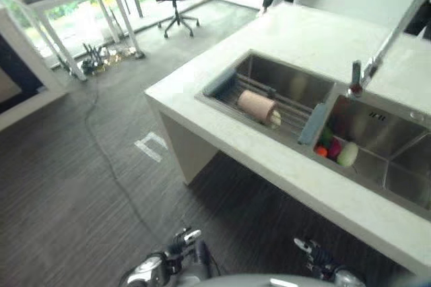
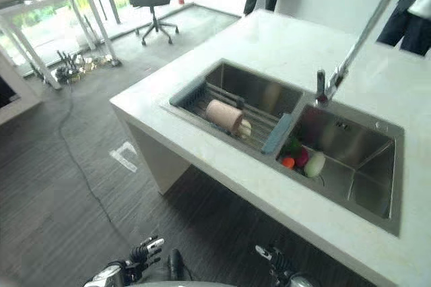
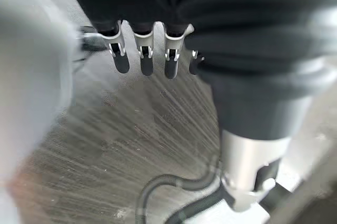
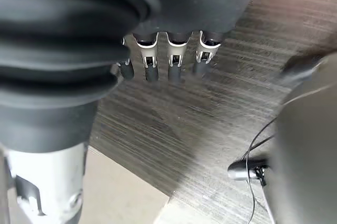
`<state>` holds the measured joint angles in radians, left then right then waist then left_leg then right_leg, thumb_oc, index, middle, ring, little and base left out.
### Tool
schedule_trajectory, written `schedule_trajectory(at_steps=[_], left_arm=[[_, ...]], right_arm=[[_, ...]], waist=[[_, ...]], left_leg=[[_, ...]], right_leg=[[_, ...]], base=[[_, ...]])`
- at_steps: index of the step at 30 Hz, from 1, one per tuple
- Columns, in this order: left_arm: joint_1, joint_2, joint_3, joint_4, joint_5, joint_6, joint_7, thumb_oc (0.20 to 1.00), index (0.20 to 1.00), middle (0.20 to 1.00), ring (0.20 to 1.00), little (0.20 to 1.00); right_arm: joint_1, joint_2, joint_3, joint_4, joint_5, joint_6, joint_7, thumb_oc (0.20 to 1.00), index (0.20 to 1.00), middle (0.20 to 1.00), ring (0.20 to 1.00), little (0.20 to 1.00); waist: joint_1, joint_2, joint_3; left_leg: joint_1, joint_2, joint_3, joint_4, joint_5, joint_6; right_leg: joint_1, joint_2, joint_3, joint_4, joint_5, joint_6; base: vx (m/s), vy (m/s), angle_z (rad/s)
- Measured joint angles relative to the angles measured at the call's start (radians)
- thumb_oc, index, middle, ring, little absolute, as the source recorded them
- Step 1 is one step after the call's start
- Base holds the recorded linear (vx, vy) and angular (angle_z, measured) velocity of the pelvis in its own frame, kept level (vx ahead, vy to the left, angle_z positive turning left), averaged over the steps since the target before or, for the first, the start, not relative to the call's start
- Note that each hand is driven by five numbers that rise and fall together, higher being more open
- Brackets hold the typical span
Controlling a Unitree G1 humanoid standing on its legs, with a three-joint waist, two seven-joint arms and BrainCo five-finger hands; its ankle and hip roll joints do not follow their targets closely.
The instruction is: Place the dishes in the dishwasher.
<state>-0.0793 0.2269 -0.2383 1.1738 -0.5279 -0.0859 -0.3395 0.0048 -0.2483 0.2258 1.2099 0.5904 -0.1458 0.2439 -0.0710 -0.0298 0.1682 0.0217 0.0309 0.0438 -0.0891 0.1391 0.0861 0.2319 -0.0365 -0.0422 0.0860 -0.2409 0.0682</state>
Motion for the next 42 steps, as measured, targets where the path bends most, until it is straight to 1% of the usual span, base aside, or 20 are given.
schedule_trajectory(at_steps=[2, 4, 10, 13, 14, 15, 16, 17, 18, 19, 21, 22, 24, 25, 26, 27, 28, 30, 35, 42], left_arm=[[0.004, 0.002, -0.008, 0.000, 0.001, -0.004, 0.000, 1.000, 1.000, 1.000, 1.000, 1.000], [0.028, 0.019, -0.037, 0.014, 0.003, -0.003, 0.002, 1.000, 1.000, 1.000, 1.000, 1.000], [0.026, 0.026, -0.047, 0.013, 0.009, -0.009, 0.003, 1.000, 1.000, 1.000, 1.000, 1.000], [0.023, 0.030, -0.048, -0.015, -0.002, -0.027, 0.026, 1.000, 1.000, 1.000, 1.000, 1.000], [0.025, 0.031, -0.047, -0.044, -0.003, -0.027, 0.036, 1.000, 1.000, 1.000, 1.000, 1.000], [0.046, 0.039, -0.043, -0.087, -0.007, -0.030, 0.052, 1.000, 1.000, 1.000, 1.000, 1.000], [0.121, 0.055, 0.045, -0.142, -0.058, -0.056, 0.095, 1.000, 1.000, 1.000, 1.000, 1.000], [0.124, 0.056, 0.048, -0.134, -0.063, -0.054, 0.101, 1.000, 1.000, 1.000, 1.000, 1.000], [0.132, 0.053, 0.059, -0.134, -0.069, -0.050, 0.103, 1.000, 1.000, 1.000, 1.000, 1.000], [0.136, 0.051, 0.091, -0.132, -0.086, -0.044, 0.106, 1.000, 1.000, 1.000, 1.000, 1.000], [0.122, 0.034, 0.118, -0.090, -0.124, -0.033, 0.137, 1.000, 1.000, 1.000, 1.000, 1.000], [0.117, 0.019, 0.119, -0.060, -0.125, -0.032, 0.144, 1.000, 1.000, 1.000, 1.000, 1.000], [0.096, -0.001, 0.123, -0.009, -0.128, -0.032, 0.153, 1.000, 1.000, 1.000, 1.000, 1.000], [0.101, -0.012, 0.123, -0.005, -0.128, -0.031, 0.152, 1.000, 1.000, 1.000, 1.000, 1.000], [0.110, -0.023, 0.130, 0.003, -0.123, -0.044, 0.145, 1.000, 1.000, 1.000, 1.000, 1.000], [0.102, -0.029, 0.125, 0.006, -0.119, -0.044, 0.138, 1.000, 1.000, 1.000, 1.000, 1.000], [0.090, -0.025, 0.118, 0.010, -0.118, -0.043, 0.131, 1.000, 1.000, 1.000, 1.000, 1.000], [0.066, -0.032, 0.078, 0.012, -0.097, -0.043, 0.128, 1.000, 1.000, 1.000, 1.000, 1.000], [0.104, 0.029, 0.102, 0.011, -0.111, -0.082, 0.133, 1.000, 1.000, 1.000, 1.000, 1.000], [0.187, 0.040, 0.214, -0.089, -0.238, -0.114, 0.249, 1.000, 1.000, 1.000, 1.000, 1.000]], right_arm=[[0.012, 0.005, -0.002, -0.003, 0.001, 0.001, 0.001, 1.000, 1.000, 1.000, 1.000, 1.000], [0.024, 0.009, -0.031, 0.001, 0.002, 0.003, -0.001, 1.000, 1.000, 1.000, 1.000, 1.000], [0.053, 0.044, -0.059, 0.035, 0.042, 0.005, -0.067, 1.000, 1.000, 1.000, 1.000, 1.000], [0.049, 0.028, -0.200, 0.051, 0.103, 0.002, -0.108, 1.000, 1.000, 1.000, 1.000, 1.000], [0.050, 0.015, -0.206, 0.047, 0.119, 0.003, -0.112, 1.000, 1.000, 1.000, 1.000, 1.000], [0.044, 0.008, -0.205, 0.036, 0.117, 0.003, -0.112, 1.000, 1.000, 1.000, 1.000, 1.000], [0.001, 0.017, -0.131, -0.006, 0.115, 0.007, -0.112, 1.000, 1.000, 1.000, 1.000, 1.000], [0.006, 0.012, -0.125, -0.017, 0.115, 0.007, -0.112, 1.000, 1.000, 1.000, 1.000, 1.000], [0.022, 0.010, -0.132, -0.009, 0.115, 0.009, -0.114, 1.000, 1.000, 1.000, 1.000, 1.000], [0.026, 0.016, -0.138, -0.012, 0.115, 0.006, -0.107, 1.000, 1.000, 1.000, 1.000, 1.000], [0.062, -0.014, -0.140, -0.003, 0.098, 0.006, -0.107, 1.000, 1.000, 1.000, 1.000, 1.000], [0.068, -0.034, -0.137, 0.000, 0.093, 0.007, -0.108, 1.000, 1.000, 1.000, 1.000, 1.000], [0.070, -0.049, -0.134, 0.003, 0.071, 0.010, -0.109, 1.000, 1.000, 1.000, 1.000, 1.000], [0.064, -0.056, -0.116, 0.002, 0.051, 0.011, -0.110, 1.000, 1.000, 1.000, 1.000, 1.000], [0.049, -0.066, -0.110, 0.009, 0.038, 0.013, -0.109, 1.000, 1.000, 1.000, 1.000, 1.000], [0.039, -0.072, -0.112, 0.010, 0.037, 0.013, -0.108, 1.000, 1.000, 1.000, 1.000, 1.000], [0.040, -0.072, -0.117, 0.010, 0.037, 0.027, -0.109, 1.000, 1.000, 1.000, 1.000, 1.000], [0.004, -0.077, -0.125, 0.012, 0.037, 0.026, -0.108, 1.000, 1.000, 1.000, 1.000, 1.000], [0.051, 0.020, -0.124, 0.039, 0.019, 0.028, -0.089, 1.000, 1.000, 1.000, 1.000, 1.000], [0.049, 0.009, -0.127, 0.036, 0.020, 0.026, -0.099, 1.000, 1.000, 1.000, 1.000, 1.000]], waist=[[0.000, 0.021, -0.011], [-0.004, 0.039, -0.017], [-0.021, -0.024, -0.031], [-0.047, -0.014, -0.028], [-0.043, -0.011, -0.029], [-0.029, -0.006, -0.030], [0.036, 0.012, -0.032], [0.032, 0.007, -0.033], [0.028, -0.006, -0.035], [0.024, -0.019, -0.034], [0.020, 0.011, -0.034], [0.026, 0.026, -0.036], [0.013, 0.005, -0.039], [0.027, -0.009, -0.038], [0.038, -0.001, -0.039], [0.045, 0.010, -0.037], [0.033, 0.004, -0.033], [0.023, 0.021, -0.008], [0.036, -0.014, 0.001], [0.082, -0.018, -0.031]], left_leg=[[0.036, -0.044, -0.002, -0.005, -0.045, -0.019], [0.055, -0.064, 0.020, 0.001, -0.068, -0.022], [0.085, -0.063, 0.079, 0.001, -0.091, -0.023], [0.084, -0.025, 0.177, -0.006, -0.102, -0.022], [0.081, -0.012, 0.208, -0.005, -0.099, -0.025], [0.078, 0.019, 0.272, -0.005, -0.083, -0.038], [0.079, 0.128, 0.445, -0.005, -0.082, -0.088], [0.076, 0.131, 0.425, -0.005, -0.077, -0.093], [0.063, 0.126, 0.362, 0.004, -0.063, -0.114], [0.042, 0.140, 0.339, 0.030, -0.062, -0.135], [0.032, 0.206, 0.247, 0.080, -0.071, -0.158], [0.029, 0.221, 0.227, 0.124, -0.057, -0.147], [-0.046, 0.217, 0.138, 0.292, 0.041, -0.179], [-0.061, 0.135, 0.029, 0.343, -0.057, -0.177], [-0.053, 0.061, -0.058, 0.249, -0.100, -0.180], [-0.044, 0.022, -0.071, 0.163, -0.100, -0.164], [-0.068, 0.014, -0.017, 0.159, -0.100, -0.160], [0.061, 0.030, 0.000, -0.003, -0.046, -0.111], [0.098, -0.028, 0.024, 0.003, -0.065, -0.093], [0.095, -0.028, -0.002, -0.003, -0.062, -0.088]], right_leg=[[-0.131, -0.010, 0.001, 0.067, 0.086, -0.039], [-0.095, -0.033, -0.002, 0.020, 0.109, -0.020], [-0.093, -0.040, 0.003, 0.017, 0.120, -0.009], [-0.142, -0.024, -0.019, 0.018, 0.162, -0.001], [-0.149, -0.030, -0.054, 0.001, 0.154, -0.004], [-0.168, -0.051, -0.154, 0.008, 0.147, 0.003], [-0.218, -0.130, -0.398, 0.091, 0.135, 0.023], [-0.208, -0.163, -0.406, 0.084, 0.126, 0.046], [-0.179, -0.180, -0.337, 0.045, 0.142, 0.080], [-0.165, -0.173, -0.279, 0.051, 0.128, 0.084], [-0.150, -0.067, -0.204, 0.048, 0.120, 0.010], [-0.149, -0.040, -0.180, 0.045, 0.120, -0.016], [-0.134, -0.038, -0.139, 0.021, 0.126, -0.058], [-0.096, -0.033, -0.094, -0.052, 0.171, -0.070], [-0.110, -0.022, -0.061, -0.065, 0.187, -0.061], [-0.111, -0.010, -0.057, -0.080, 0.210, -0.080], [-0.073, 0.023, -0.089, -0.156, 0.243, -0.098], [-0.064, 0.023, -0.081, -0.169, 0.239, -0.069], [-0.030, -0.040, -0.080, -0.162, 0.214, -0.016], [-0.010, -0.036, -0.112, -0.171, 0.214, -0.017]], base=[[0.10, 0.261, 0.23], [0.07, 0.221, -0.20], [0.00, 0.092, -0.30], [-0.10, -0.124, -1.00], [-0.16, -0.323, -1.00], [-0.10, -0.333, -2.78], [-0.02, -0.447, -2.54], [0.02, -0.414, -2.25], [0.06, -0.472, -0.16], [0.05, -0.270, 0.01], [0.08, -0.228, -0.19], [0.11, -0.146, -0.69], [0.15, 0.013, -0.87], [0.14, 0.122, -1.15], [0.11, 0.194, -1.23], [0.03, 0.136, -0.44], [0.12, 0.230, -0.02], [0.14, 0.162, 0.09], [0.00, 0.020, -0.04], [-0.03, -0.003, 0.11]])
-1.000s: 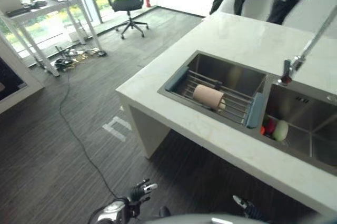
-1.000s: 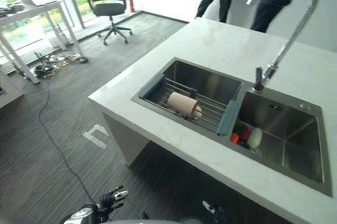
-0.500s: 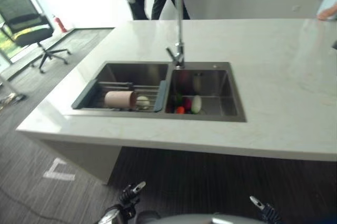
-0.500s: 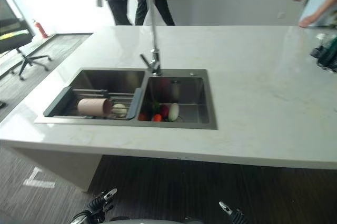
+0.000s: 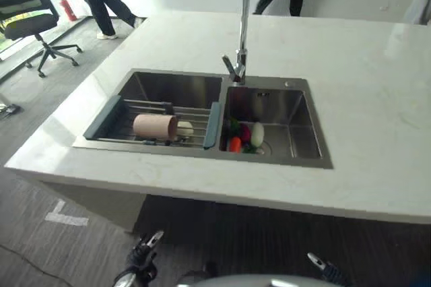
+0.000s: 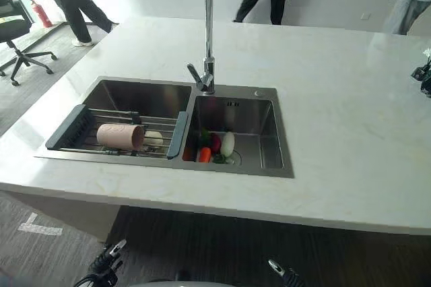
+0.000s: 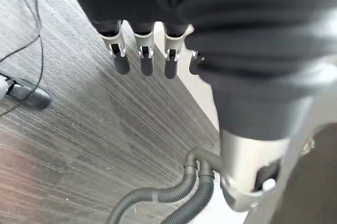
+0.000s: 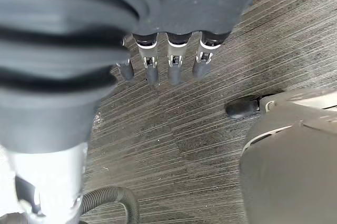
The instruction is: Place the dishes in the dishwasher.
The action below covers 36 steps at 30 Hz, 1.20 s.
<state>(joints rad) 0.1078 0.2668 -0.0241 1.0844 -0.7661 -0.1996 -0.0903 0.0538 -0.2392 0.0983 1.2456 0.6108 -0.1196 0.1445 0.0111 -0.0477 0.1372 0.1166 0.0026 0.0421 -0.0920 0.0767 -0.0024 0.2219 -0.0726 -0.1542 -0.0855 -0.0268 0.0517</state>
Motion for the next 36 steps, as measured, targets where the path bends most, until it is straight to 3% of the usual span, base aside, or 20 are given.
schedule_trajectory(at_steps=[2, 3, 4, 8, 9, 11, 12, 13, 14, 15, 16, 17, 18, 20, 21, 25, 26, 28, 30, 36], left_arm=[[0.007, -0.007, 0.021, -0.012, -0.044, -0.021, 0.042, 1.000, 1.000, 1.000, 1.000, 1.000], [0.010, -0.057, 0.173, -0.109, -0.148, -0.100, 0.123, 1.000, 1.000, 1.000, 1.000, 1.000], [-0.003, -0.067, 0.245, -0.173, -0.222, -0.198, 0.194, 1.000, 1.000, 1.000, 1.000, 1.000], [-0.023, -0.044, 0.262, -0.305, -0.324, -0.392, 0.339, 1.000, 1.000, 1.000, 1.000, 1.000], [-0.031, -0.045, 0.263, -0.306, -0.324, -0.394, 0.351, 1.000, 1.000, 1.000, 1.000, 1.000], [-0.080, 0.025, 0.434, -0.379, -0.324, -0.436, 0.439, 1.000, 1.000, 1.000, 1.000, 1.000], [-0.091, 0.105, 0.500, -0.419, -0.320, -0.478, 0.472, 1.000, 1.000, 1.000, 1.000, 1.000], [-0.090, 0.147, 0.507, -0.426, -0.317, -0.493, 0.489, 1.000, 1.000, 1.000, 1.000, 1.000], [-0.076, 0.252, 0.550, -0.434, -0.297, -0.498, 0.532, 1.000, 1.000, 1.000, 1.000, 1.000], [-0.065, 0.288, 0.584, -0.434, -0.244, -0.530, 0.561, 1.000, 1.000, 1.000, 1.000, 1.000], [-0.059, 0.277, 0.583, -0.431, -0.232, -0.520, 0.568, 1.000, 1.000, 1.000, 1.000, 1.000], [-0.064, 0.325, 0.592, -0.436, -0.211, -0.467, 0.572, 1.000, 1.000, 1.000, 1.000, 1.000], [-0.064, 0.443, 0.596, -0.453, -0.148, -0.440, 0.556, 1.000, 1.000, 1.000, 1.000, 1.000], [-0.085, 0.579, 0.587, -0.504, -0.046, -0.405, 0.513, 1.000, 1.000, 1.000, 1.000, 1.000], [-0.148, 0.682, 0.550, -0.546, 0.038, -0.365, 0.469, 1.000, 1.000, 1.000, 1.000, 1.000], [-0.325, 0.857, 0.386, -0.630, 0.162, -0.226, 0.366, 1.000, 1.000, 1.000, 1.000, 1.000], [-0.387, 0.877, 0.302, -0.654, 0.218, -0.157, 0.286, 1.000, 1.000, 1.000, 1.000, 1.000], [-0.405, 0.875, 0.224, -0.657, 0.251, -0.098, 0.228, 1.000, 1.000, 1.000, 1.000, 1.000], [-0.466, 0.868, 0.068, -0.721, 0.313, -0.002, 0.160, 1.000, 1.000, 1.000, 1.000, 1.000], [-0.519, 0.829, -0.156, -0.731, 0.496, 0.095, 0.003, 1.000, 1.000, 1.000, 1.000, 1.000]], right_arm=[[-0.002, 0.001, 0.001, -0.007, 0.000, 0.003, -0.005, 1.000, 1.000, 1.000, 1.000, 1.000], [0.009, 0.005, 0.002, -0.021, 0.001, 0.006, -0.012, 1.000, 1.000, 1.000, 1.000, 1.000], [0.021, 0.008, 0.002, -0.018, 0.001, 0.007, -0.014, 1.000, 1.000, 1.000, 1.000, 1.000], [0.005, 0.008, 0.008, -0.021, 0.020, 0.024, -0.027, 1.000, 1.000, 1.000, 1.000, 1.000], [0.009, 0.008, 0.008, -0.027, 0.020, 0.024, -0.028, 1.000, 1.000, 1.000, 1.000, 1.000], [0.023, -0.008, 0.010, -0.039, 0.020, 0.029, -0.033, 1.000, 1.000, 1.000, 1.000, 1.000], [0.033, -0.018, 0.009, -0.057, 0.020, 0.026, -0.039, 1.000, 1.000, 1.000, 1.000, 1.000], [0.039, -0.022, 0.009, -0.060, 0.020, 0.026, -0.044, 1.000, 1.000, 1.000, 1.000, 1.000], [0.049, -0.027, 0.008, -0.059, 0.020, 0.030, -0.054, 1.000, 1.000, 1.000, 1.000, 1.000], [0.080, -0.028, 0.007, -0.057, 0.020, 0.046, -0.066, 1.000, 1.000, 1.000, 1.000, 1.000], [0.080, -0.028, 0.009, -0.054, 0.018, 0.050, -0.064, 1.000, 1.000, 1.000, 1.000, 1.000], [0.084, -0.030, 0.011, -0.041, 0.010, 0.064, -0.063, 1.000, 1.000, 1.000, 1.000, 1.000], [0.089, -0.029, 0.009, -0.037, -0.004, 0.070, -0.065, 1.000, 1.000, 1.000, 1.000, 1.000], [0.106, -0.044, 0.010, -0.035, -0.023, 0.083, -0.062, 1.000, 1.000, 1.000, 1.000, 1.000], [0.110, -0.048, 0.010, -0.023, -0.025, 0.095, -0.058, 1.000, 1.000, 1.000, 1.000, 1.000], [0.106, -0.048, 0.043, 0.001, -0.052, 0.115, -0.027, 1.000, 1.000, 1.000, 1.000, 1.000], [0.104, -0.049, 0.042, 0.001, -0.067, 0.125, -0.021, 1.000, 1.000, 1.000, 1.000, 1.000], [0.097, -0.049, 0.043, 0.001, -0.084, 0.135, -0.014, 1.000, 1.000, 1.000, 1.000, 1.000], [0.103, -0.049, 0.043, 0.001, -0.110, 0.138, -0.002, 1.000, 1.000, 1.000, 1.000, 1.000], [0.104, -0.052, 0.041, -0.010, -0.131, 0.154, 0.014, 1.000, 1.000, 1.000, 1.000, 1.000]], waist=[[0.008, -0.005, -0.011], [0.018, -0.011, -0.012], [0.037, -0.013, -0.017], [0.077, 0.010, -0.027], [0.078, 0.011, -0.028], [0.077, 0.017, -0.028], [0.076, 0.022, -0.032], [0.076, 0.027, -0.032], [0.077, 0.044, -0.034], [0.083, 0.078, -0.047], [0.083, 0.094, -0.049], [0.081, 0.101, -0.050], [0.082, 0.083, -0.059], [0.084, 0.078, -0.064], [0.079, 0.077, -0.065], [0.050, 0.066, -0.074], [0.022, 0.068, -0.079], [-0.011, 0.076, -0.077], [-0.016, 0.068, -0.078], [-0.072, 0.051, -0.052]], left_leg=[[-0.008, -0.002, -0.008, 0.000, 0.006, -0.002], [-0.016, -0.005, -0.023, 0.000, 0.008, -0.003], [-0.026, -0.007, -0.046, 0.000, 0.015, -0.001], [-0.045, -0.004, -0.058, 0.000, 0.018, -0.003], [-0.045, -0.004, -0.058, 0.000, 0.019, -0.003], [-0.044, -0.002, -0.064, 0.000, 0.030, -0.008], [-0.046, -0.001, -0.065, 0.000, 0.031, -0.007], [-0.046, -0.001, -0.064, 0.000, 0.031, -0.007], [-0.046, -0.002, -0.065, 0.000, 0.030, -0.006], [-0.050, -0.008, -0.064, 0.000, 0.019, -0.001], [-0.051, -0.009, -0.064, 0.000, 0.021, -0.002], [-0.045, -0.005, -0.063, -0.001, 0.023, -0.003], [-0.049, 0.001, -0.061, 0.000, 0.021, -0.002], [-0.050, 0.004, -0.059, 0.000, 0.021, -0.002], [-0.052, 0.004, -0.050, 0.000, 0.022, -0.004], [-0.045, 0.004, -0.025, 0.000, 0.025, -0.009], [-0.044, 0.001, -0.009, 0.000, 0.024, -0.009], [-0.044, 0.002, 0.003, 0.000, 0.023, -0.009], [-0.044, 0.005, 0.020, 0.000, 0.024, -0.007], [-0.045, 0.011, 0.052, 0.000, 0.022, -0.009]], right_leg=[[0.001, -0.002, -0.006, -0.001, 0.000, 0.000], [0.001, -0.002, -0.027, -0.001, 0.000, 0.001], [0.000, -0.001, -0.052, -0.001, -0.001, -0.001], [-0.001, 0.001, -0.087, -0.001, -0.002, -0.001], [-0.001, 0.001, -0.089, -0.001, -0.002, -0.001], [0.005, 0.003, -0.100, -0.001, -0.004, -0.002], [0.002, 0.003, -0.100, -0.001, -0.005, -0.002], [0.001, 0.003, -0.099, -0.001, -0.005, -0.002], [0.000, 0.002, -0.100, -0.001, -0.005, -0.002], [-0.001, -0.003, -0.102, -0.001, -0.005, 0.001], [-0.002, -0.005, -0.103, -0.002, -0.004, 0.002], [-0.004, -0.003, -0.105, -0.007, -0.005, -0.002], [-0.004, 0.004, -0.106, -0.001, -0.010, -0.005], [-0.008, 0.006, -0.103, -0.001, -0.013, -0.008], [-0.013, 0.005, -0.100, -0.001, -0.009, -0.004], [-0.019, 0.000, -0.073, -0.001, -0.004, 0.002], [-0.023, -0.005, -0.062, -0.001, -0.001, 0.006], [-0.034, -0.006, -0.043, -0.001, 0.007, 0.009], [-0.034, -0.004, -0.031, -0.001, 0.010, 0.010], [-0.056, -0.003, 0.007, -0.001, 0.020, 0.010]], base=[[-0.01, -0.003, 0.18], [0.00, -0.029, 0.47], [0.00, -0.040, 0.49], [0.02, -0.045, 0.33], [0.02, -0.007, 0.23], [-0.02, 0.010, 0.07], [-0.04, 0.019, 0.02], [0.00, 0.000, 0.00], [-0.02, 0.019, 0.04], [-0.02, 0.035, 0.06], [-0.02, 0.040, 0.10], [-0.01, 0.032, 0.05], [0.00, 0.012, 0.04], [0.01, 0.009, -0.02], [0.03, 0.029, -0.10], [0.03, 0.028, -0.22], [0.04, 0.044, -0.33], [0.04, 0.047, -0.26], [0.05, 0.044, -0.18], [0.05, 0.056, -0.17]])
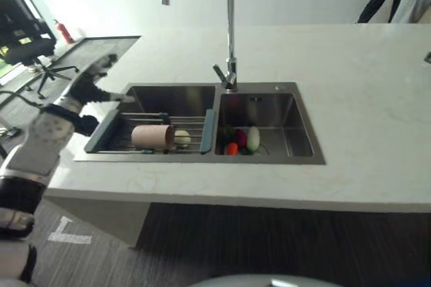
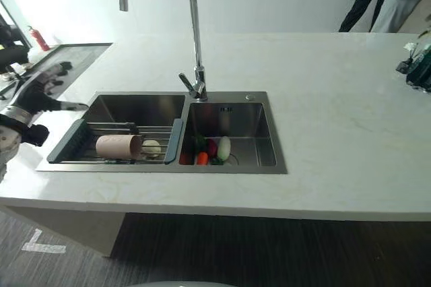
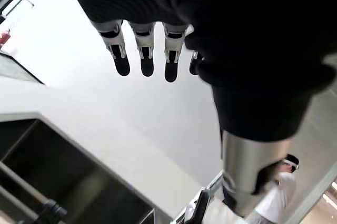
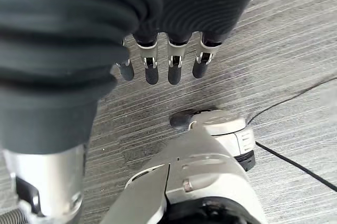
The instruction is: Place the dishes in the dishwasher.
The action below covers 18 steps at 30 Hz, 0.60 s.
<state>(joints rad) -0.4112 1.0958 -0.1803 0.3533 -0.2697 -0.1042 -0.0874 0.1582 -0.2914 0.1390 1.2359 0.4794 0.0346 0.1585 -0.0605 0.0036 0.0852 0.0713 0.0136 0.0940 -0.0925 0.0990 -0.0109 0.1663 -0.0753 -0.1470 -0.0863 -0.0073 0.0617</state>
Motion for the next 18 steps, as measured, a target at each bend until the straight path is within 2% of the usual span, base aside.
schedule_trajectory(at_steps=[2, 4, 6, 8, 9, 10, 11, 12, 13, 14, 17, 18], left_arm=[[-0.034, -0.023, -0.024, 0.033, 0.016, 0.008, -0.003, 1.000, 1.000, 1.000, 1.000, 1.000], [-0.111, -0.044, -0.106, 0.100, 0.039, 0.019, -0.004, 1.000, 1.000, 1.000, 1.000, 1.000], [-0.110, -0.054, -0.106, 0.115, 0.092, 0.014, -0.006, 1.000, 1.000, 1.000, 1.000, 1.000], [-0.110, -0.059, -0.132, 0.179, 0.143, 0.016, -0.007, 1.000, 1.000, 1.000, 1.000, 1.000], [-0.146, -0.099, -0.143, 0.216, 0.170, 0.010, 0.014, 1.000, 1.000, 1.000, 1.000, 1.000], [-0.211, -0.122, -0.189, 0.261, 0.185, 0.004, 0.035, 1.000, 1.000, 1.000, 1.000, 1.000], [-0.309, -0.091, -0.277, 0.296, 0.232, 0.003, 0.034, 1.000, 1.000, 1.000, 1.000, 1.000], [-0.364, -0.072, -0.285, 0.295, 0.258, -0.002, 0.034, 1.000, 1.000, 1.000, 1.000, 1.000], [-0.385, -0.065, -0.292, 0.292, 0.292, -0.011, 0.038, 1.000, 1.000, 1.000, 1.000, 1.000], [-0.429, 0.007, -0.336, 0.291, 0.316, -0.020, 0.045, 1.000, 1.000, 1.000, 1.000, 1.000], [-0.525, 0.100, -0.421, 0.273, 0.381, -0.046, 0.046, 1.000, 1.000, 1.000, 1.000, 1.000], [-0.527, 0.105, -0.421, 0.274, 0.391, -0.050, 0.046, 1.000, 1.000, 1.000, 1.000, 1.000]], right_arm=[[0.020, -0.003, 0.001, -0.015, -0.007, 0.000, 0.003, 1.000, 1.000, 1.000, 1.000, 1.000], [-0.015, -0.029, 0.002, -0.032, -0.007, 0.000, 0.011, 1.000, 1.000, 1.000, 1.000, 1.000], [-0.030, -0.034, 0.002, -0.036, -0.006, 0.000, 0.012, 1.000, 1.000, 1.000, 1.000, 1.000], [-0.035, -0.035, 0.002, -0.069, -0.005, -0.001, 0.013, 1.000, 1.000, 1.000, 1.000, 1.000], [-0.041, -0.051, 0.009, -0.083, 0.005, 0.000, 0.011, 1.000, 1.000, 1.000, 1.000, 1.000], [-0.078, -0.084, 0.012, -0.109, 0.017, 0.001, 0.010, 1.000, 1.000, 1.000, 1.000, 1.000], [-0.145, -0.118, 0.009, -0.136, 0.035, -0.001, 0.010, 1.000, 1.000, 1.000, 1.000, 1.000], [-0.195, -0.119, 0.008, -0.145, 0.043, -0.001, 0.009, 1.000, 1.000, 1.000, 1.000, 1.000], [-0.197, -0.121, 0.007, -0.149, 0.053, -0.005, 0.010, 1.000, 1.000, 1.000, 1.000, 1.000], [-0.205, -0.120, 0.011, -0.146, 0.067, -0.001, 0.019, 1.000, 1.000, 1.000, 1.000, 1.000], [-0.216, -0.119, 0.050, -0.159, 0.091, -0.001, 0.029, 1.000, 1.000, 1.000, 1.000, 1.000], [-0.217, -0.117, 0.050, -0.160, 0.092, -0.001, 0.031, 1.000, 1.000, 1.000, 1.000, 1.000]], waist=[[-0.013, -0.005, 0.017], [-0.014, 0.010, 0.062], [-0.033, 0.002, 0.097], [-0.031, 0.003, 0.144], [-0.025, 0.004, 0.155], [-0.020, 0.027, 0.176], [-0.028, 0.022, 0.229], [-0.031, -0.014, 0.273], [-0.025, -0.041, 0.289], [-0.015, -0.063, 0.333], [0.000, -0.089, 0.352], [0.005, -0.088, 0.352]], left_leg=[[-0.005, 0.000, 0.009, 0.000, 0.000, 0.000], [-0.046, 0.001, 0.024, 0.000, 0.011, -0.003], [-0.056, 0.000, 0.028, 0.000, 0.014, -0.003], [-0.063, 0.000, 0.028, 0.000, 0.014, -0.003], [-0.084, 0.002, 0.030, 0.007, 0.015, -0.004], [-0.127, -0.001, 0.031, 0.007, 0.026, 0.008], [-0.178, -0.002, 0.031, 0.007, 0.053, 0.011], [-0.185, 0.001, 0.031, 0.007, 0.063, 0.005], [-0.187, 0.002, 0.030, 0.007, 0.065, 0.003], [-0.194, 0.005, 0.026, 0.007, 0.068, -0.001], [-0.213, 0.009, 0.010, 0.007, 0.070, -0.004], [-0.212, 0.010, 0.009, 0.007, 0.070, -0.004]], right_leg=[[-0.011, -0.001, 0.005, 0.005, 0.006, 0.001], [-0.058, -0.002, 0.027, 0.012, 0.025, 0.006], [-0.064, -0.002, 0.031, 0.001, 0.040, 0.007], [-0.071, -0.003, 0.030, 0.001, 0.041, 0.007], [-0.112, -0.003, 0.029, 0.024, 0.045, 0.007], [-0.159, -0.008, 0.029, 0.050, 0.045, 0.007], [-0.209, -0.008, 0.030, 0.049, 0.067, 0.012], [-0.207, -0.004, 0.030, 0.029, 0.085, 0.012], [-0.206, -0.002, 0.029, 0.022, 0.087, 0.011], [-0.207, 0.002, 0.026, 0.013, 0.095, 0.010], [-0.212, 0.009, 0.019, 0.001, 0.097, 0.007], [-0.209, 0.010, 0.017, 0.001, 0.097, 0.007]], base=[[-0.04, 0.080, -0.11], [-0.05, 0.056, -0.24], [-0.05, 0.089, -0.15], [-0.21, 0.228, -0.01], [-0.29, 0.224, 0.00], [-0.20, 0.086, -0.01], [-0.19, 0.051, 0.02], [-0.17, 0.018, 0.02], [-0.20, -0.016, 0.03], [-0.17, -0.025, 0.05], [-0.06, 0.006, 0.12], [0.00, 0.027, 0.18]])
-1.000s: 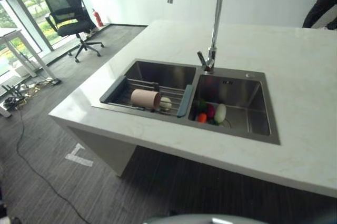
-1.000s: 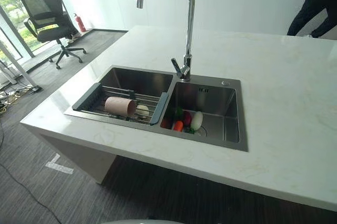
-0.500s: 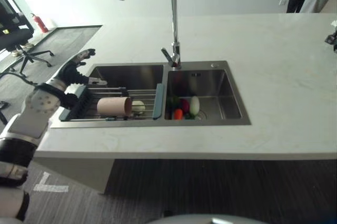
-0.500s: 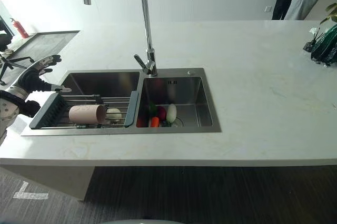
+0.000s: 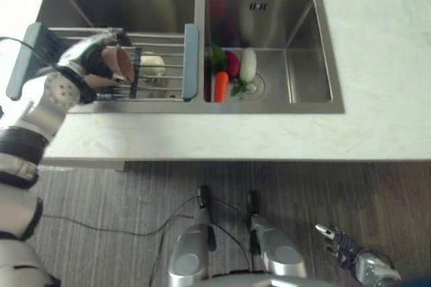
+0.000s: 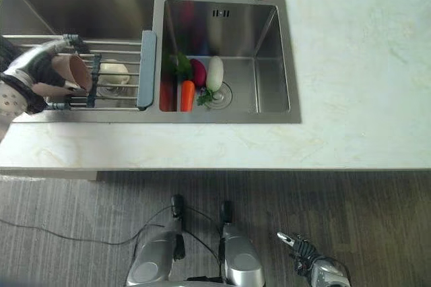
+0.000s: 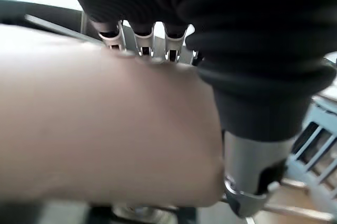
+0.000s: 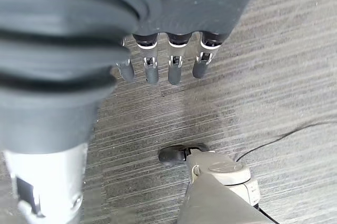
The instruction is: Place the dishes in the dishwasher.
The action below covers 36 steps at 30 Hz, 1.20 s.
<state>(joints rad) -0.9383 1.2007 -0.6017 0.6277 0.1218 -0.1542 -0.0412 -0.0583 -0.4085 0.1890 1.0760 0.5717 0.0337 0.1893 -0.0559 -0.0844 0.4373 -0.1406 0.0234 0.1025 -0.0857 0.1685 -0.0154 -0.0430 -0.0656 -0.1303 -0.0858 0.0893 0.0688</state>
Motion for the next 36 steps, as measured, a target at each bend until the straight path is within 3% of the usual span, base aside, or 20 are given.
schedule_trajectory(at_steps=[5, 8, 9, 11, 12, 13, 19, 26, 32, 36], left_arm=[[-0.012, 0.118, -0.068, -0.037, 0.100, -0.060, 0.005, 1.000, 1.000, 1.000, 1.000, 1.000], [-0.010, 0.123, -0.068, -0.040, 0.103, -0.084, -0.018, 1.000, 1.000, 1.000, 1.000, 1.000], [-0.003, 0.130, -0.068, -0.068, 0.094, -0.110, -0.050, 1.000, 1.000, 1.000, 1.000, 1.000], [-0.002, 0.130, -0.068, -0.068, 0.094, -0.112, -0.052, 1.000, 1.000, 1.000, 1.000, 1.000], [0.100, 0.128, 0.033, -0.092, 0.087, -0.102, -0.066, 1.000, 1.000, 1.000, 1.000, 1.000], [0.135, 0.127, 0.049, -0.087, 0.086, -0.097, -0.072, 1.000, 1.000, 1.000, 1.000, 1.000], [0.137, 0.123, 0.043, -0.006, 0.095, -0.052, -0.038, 1.000, 1.000, 1.000, 1.000, 1.000], [0.143, 0.100, 0.050, 0.024, 0.095, -0.009, 0.008, 1.000, 1.000, 1.000, 1.000, 1.000], [0.142, 0.090, 0.061, 0.040, 0.071, -0.040, 0.106, 1.000, 1.000, 1.000, 1.000, 1.000], [0.142, 0.089, 0.094, 0.038, 0.051, -0.044, 0.119, 1.000, 1.000, 1.000, 1.000, 1.000]], right_arm=[[-0.019, -0.012, 0.032, -0.074, 0.038, 0.004, 0.011, 1.000, 1.000, 1.000, 1.000, 1.000], [-0.017, -0.012, 0.031, -0.063, 0.039, 0.003, 0.012, 1.000, 1.000, 1.000, 1.000, 1.000], [-0.010, -0.013, 0.031, -0.063, 0.039, 0.003, 0.012, 1.000, 1.000, 1.000, 1.000, 1.000], [-0.010, -0.014, 0.031, -0.063, 0.039, 0.003, 0.012, 1.000, 1.000, 1.000, 1.000, 1.000], [-0.009, -0.019, 0.030, -0.067, 0.039, 0.003, 0.012, 1.000, 1.000, 1.000, 1.000, 1.000], [-0.006, -0.023, 0.031, -0.068, 0.039, 0.003, 0.012, 1.000, 1.000, 1.000, 1.000, 1.000], [0.003, -0.025, 0.031, -0.064, 0.039, 0.003, 0.011, 1.000, 1.000, 1.000, 1.000, 1.000], [0.026, -0.024, 0.035, -0.064, 0.039, 0.003, 0.011, 1.000, 1.000, 1.000, 1.000, 1.000], [0.026, -0.022, 0.036, -0.063, 0.038, 0.001, 0.011, 1.000, 1.000, 1.000, 1.000, 1.000], [0.026, -0.006, 0.036, -0.064, 0.038, 0.002, 0.010, 1.000, 1.000, 1.000, 1.000, 1.000]], waist=[[0.040, 0.008, -0.003], [0.043, 0.012, -0.005], [0.045, 0.047, -0.023], [0.044, 0.060, -0.031], [0.037, 0.071, -0.038], [0.036, 0.076, -0.042], [0.034, 0.030, -0.078], [0.036, 0.027, -0.079], [0.035, 0.020, -0.076], [0.035, 0.009, -0.070]], left_leg=[[0.029, 0.000, -0.011, 0.000, -0.005, -0.005], [0.016, 0.006, -0.012, 0.000, -0.002, -0.009], [0.017, 0.005, -0.012, 0.000, 0.001, -0.013], [0.018, 0.006, -0.012, 0.000, 0.001, -0.013], [0.022, 0.006, -0.012, -0.001, 0.000, -0.013], [0.023, 0.006, -0.012, -0.001, 0.000, -0.013], [0.019, 0.010, -0.012, 0.000, 0.002, -0.014], [-0.002, 0.009, -0.010, 0.000, 0.002, -0.015], [-0.002, 0.010, -0.010, 0.000, 0.002, -0.014], [-0.002, 0.010, -0.009, 0.000, 0.001, -0.014]], right_leg=[[0.033, 0.000, -0.017, 0.000, -0.008, -0.008], [0.023, 0.004, -0.021, 0.000, -0.006, -0.011], [0.024, 0.004, -0.022, 0.000, -0.006, -0.011], [0.025, 0.005, -0.024, 0.000, -0.006, -0.011], [0.029, 0.004, -0.024, 0.000, -0.006, -0.011], [0.029, 0.005, -0.023, 0.000, -0.006, -0.011], [0.024, 0.008, -0.022, 0.000, -0.006, -0.011], [0.004, 0.007, -0.021, 0.000, -0.006, -0.011], [0.003, 0.008, -0.021, 0.000, -0.006, -0.011], [0.003, 0.007, -0.020, 0.000, -0.007, -0.010]], base=[[-0.02, 0.038, 0.06], [-0.01, 0.001, 0.04], [0.00, 0.046, 0.00], [0.00, 0.045, -0.01], [0.00, 0.000, 0.00], [0.00, 0.000, 0.00], [0.00, 0.000, 0.00], [-0.01, 0.020, 0.00], [0.01, -0.006, 0.00], [0.02, 0.005, 0.00]])
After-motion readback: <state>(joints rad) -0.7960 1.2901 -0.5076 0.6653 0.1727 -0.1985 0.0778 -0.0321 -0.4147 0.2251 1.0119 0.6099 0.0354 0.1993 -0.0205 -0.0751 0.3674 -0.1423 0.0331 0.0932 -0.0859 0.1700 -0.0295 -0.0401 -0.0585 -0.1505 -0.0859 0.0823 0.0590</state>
